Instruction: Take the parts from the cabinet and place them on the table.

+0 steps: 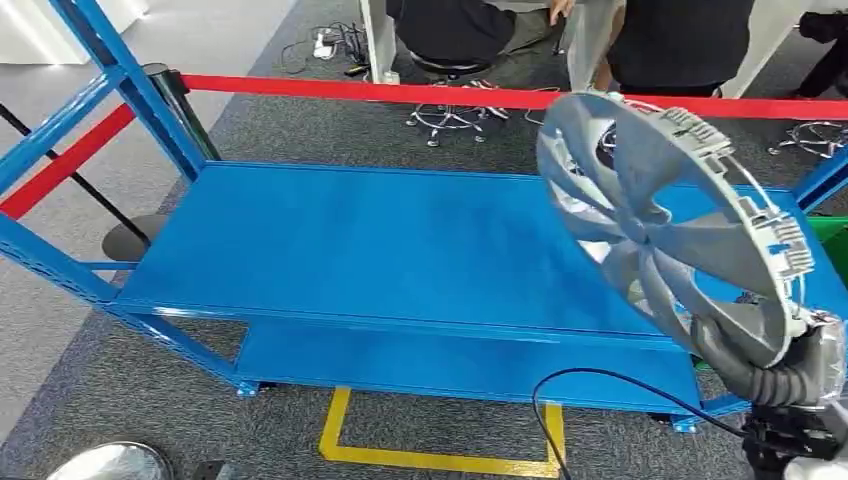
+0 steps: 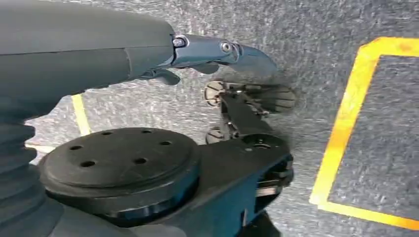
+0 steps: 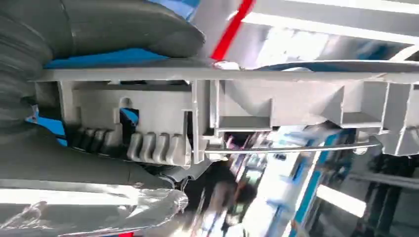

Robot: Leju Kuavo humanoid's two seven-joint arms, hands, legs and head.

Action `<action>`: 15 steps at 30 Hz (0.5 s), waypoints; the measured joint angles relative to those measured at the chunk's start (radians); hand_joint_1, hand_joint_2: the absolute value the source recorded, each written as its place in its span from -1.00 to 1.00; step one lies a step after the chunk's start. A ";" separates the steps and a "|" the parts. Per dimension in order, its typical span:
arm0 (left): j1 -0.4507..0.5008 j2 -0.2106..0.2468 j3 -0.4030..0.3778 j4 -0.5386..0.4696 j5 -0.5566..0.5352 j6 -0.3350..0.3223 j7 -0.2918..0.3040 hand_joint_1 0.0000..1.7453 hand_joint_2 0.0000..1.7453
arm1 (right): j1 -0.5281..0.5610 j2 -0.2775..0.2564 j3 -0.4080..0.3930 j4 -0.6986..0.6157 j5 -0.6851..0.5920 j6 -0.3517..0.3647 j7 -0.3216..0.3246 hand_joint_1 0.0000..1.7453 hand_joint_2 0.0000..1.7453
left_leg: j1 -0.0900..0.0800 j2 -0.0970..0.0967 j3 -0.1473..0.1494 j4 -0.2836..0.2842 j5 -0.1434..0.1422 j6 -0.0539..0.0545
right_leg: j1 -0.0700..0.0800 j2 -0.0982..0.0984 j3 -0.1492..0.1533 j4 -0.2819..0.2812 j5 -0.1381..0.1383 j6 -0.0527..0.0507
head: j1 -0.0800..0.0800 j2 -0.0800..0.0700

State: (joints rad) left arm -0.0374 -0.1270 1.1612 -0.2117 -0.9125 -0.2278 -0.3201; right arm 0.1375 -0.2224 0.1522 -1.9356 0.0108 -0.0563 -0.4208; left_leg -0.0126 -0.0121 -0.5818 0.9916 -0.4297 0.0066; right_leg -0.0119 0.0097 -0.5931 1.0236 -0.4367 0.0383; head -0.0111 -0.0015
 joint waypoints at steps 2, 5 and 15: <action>0.001 0.000 0.007 0.000 0.001 -0.004 0.003 -1.00 1.00 | 0.009 0.013 -0.021 -0.010 -0.131 0.111 -0.010 1.00 1.00 | 0.000 0.000 0.000 0.000 0.000 0.000 | 0.000 0.000 0.000 0.000 0.000 0.000 | 0.000 0.000; 0.000 0.000 0.023 0.000 0.015 0.001 0.036 -1.00 1.00 | 0.022 0.035 -0.043 -0.019 -0.254 0.228 -0.040 1.00 1.00 | -0.001 0.000 0.000 0.001 -0.001 0.001 | -0.001 0.000 0.000 -0.001 0.000 0.000 | 0.000 0.000; 0.001 0.002 0.048 0.000 0.009 -0.006 0.100 -1.00 1.00 | 0.045 0.133 -0.073 -0.107 -0.236 0.255 -0.137 1.00 1.00 | -0.011 0.000 0.000 0.005 -0.007 0.013 | -0.012 0.001 0.002 -0.004 0.001 0.012 | 0.000 0.000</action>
State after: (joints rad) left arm -0.0365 -0.1255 1.2089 -0.2117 -0.9033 -0.2334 -0.2205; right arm 0.1820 -0.0893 0.0790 -2.0431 -0.2248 0.1991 -0.5573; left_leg -0.0234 -0.0120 -0.5822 0.9962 -0.4371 0.0198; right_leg -0.0239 0.0108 -0.5911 1.0199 -0.4359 0.0500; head -0.0114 -0.0015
